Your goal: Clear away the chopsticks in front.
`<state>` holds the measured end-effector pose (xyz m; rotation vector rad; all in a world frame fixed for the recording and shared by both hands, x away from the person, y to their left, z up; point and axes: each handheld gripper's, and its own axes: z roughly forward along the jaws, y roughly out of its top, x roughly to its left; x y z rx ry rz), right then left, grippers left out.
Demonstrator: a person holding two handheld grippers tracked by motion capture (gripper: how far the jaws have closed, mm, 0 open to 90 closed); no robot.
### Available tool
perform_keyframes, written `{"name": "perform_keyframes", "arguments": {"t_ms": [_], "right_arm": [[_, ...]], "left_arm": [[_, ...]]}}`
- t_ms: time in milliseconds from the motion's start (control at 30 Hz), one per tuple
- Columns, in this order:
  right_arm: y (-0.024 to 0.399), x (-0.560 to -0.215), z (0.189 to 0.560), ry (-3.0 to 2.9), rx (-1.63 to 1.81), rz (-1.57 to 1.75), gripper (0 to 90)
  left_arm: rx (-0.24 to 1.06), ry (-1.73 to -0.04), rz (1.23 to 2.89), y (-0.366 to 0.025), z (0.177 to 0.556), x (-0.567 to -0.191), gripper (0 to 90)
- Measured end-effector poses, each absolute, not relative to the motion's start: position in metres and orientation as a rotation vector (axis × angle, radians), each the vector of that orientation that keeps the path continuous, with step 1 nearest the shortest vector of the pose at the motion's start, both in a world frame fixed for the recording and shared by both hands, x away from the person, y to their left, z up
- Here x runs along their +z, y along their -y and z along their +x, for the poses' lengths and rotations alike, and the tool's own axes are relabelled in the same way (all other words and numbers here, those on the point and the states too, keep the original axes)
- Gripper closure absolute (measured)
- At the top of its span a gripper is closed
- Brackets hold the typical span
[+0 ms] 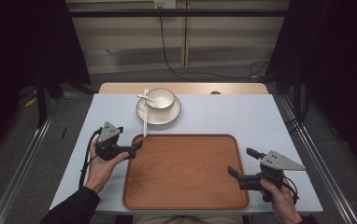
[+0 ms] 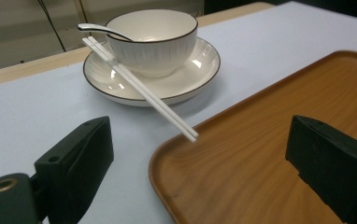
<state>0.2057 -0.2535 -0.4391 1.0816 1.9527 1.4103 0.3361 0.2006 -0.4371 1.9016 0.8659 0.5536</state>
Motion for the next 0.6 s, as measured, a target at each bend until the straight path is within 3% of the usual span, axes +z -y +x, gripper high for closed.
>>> {"name": "perform_keyframes", "arguments": {"t_ms": [433, 600], "right_arm": [[0.253, -0.440, 0.206, -1.978, 1.413, 1.073, 5.3], [0.253, -0.440, 0.206, -1.981, 1.411, 1.078, 5.3]], "left_arm": [[0.529, -0.881, 1.938, -0.194, 0.369, -0.440, 7.9], [0.564, -0.880, 1.937, -0.194, 0.382, -0.435, 13.5]]}}
